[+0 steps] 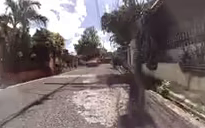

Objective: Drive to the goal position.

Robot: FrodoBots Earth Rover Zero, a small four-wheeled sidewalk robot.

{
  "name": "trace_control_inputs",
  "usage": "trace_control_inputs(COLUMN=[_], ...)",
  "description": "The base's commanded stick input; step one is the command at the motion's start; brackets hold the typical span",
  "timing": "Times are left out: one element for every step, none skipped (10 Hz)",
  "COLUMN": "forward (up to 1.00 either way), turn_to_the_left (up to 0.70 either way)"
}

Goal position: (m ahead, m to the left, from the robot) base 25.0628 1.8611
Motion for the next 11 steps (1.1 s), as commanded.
trace_control_inputs(forward=[0.85, 0.85, 0.85, 0.85, 0.85, 0.85, 0.85, 0.85, 0.85, 0.85, 0.85], turn_to_the_left=[0.00, 0.00, 0.00, 0.00, 0.00, 0.00, 0.00, 0.00, 0.00, 0.00, 0.00])
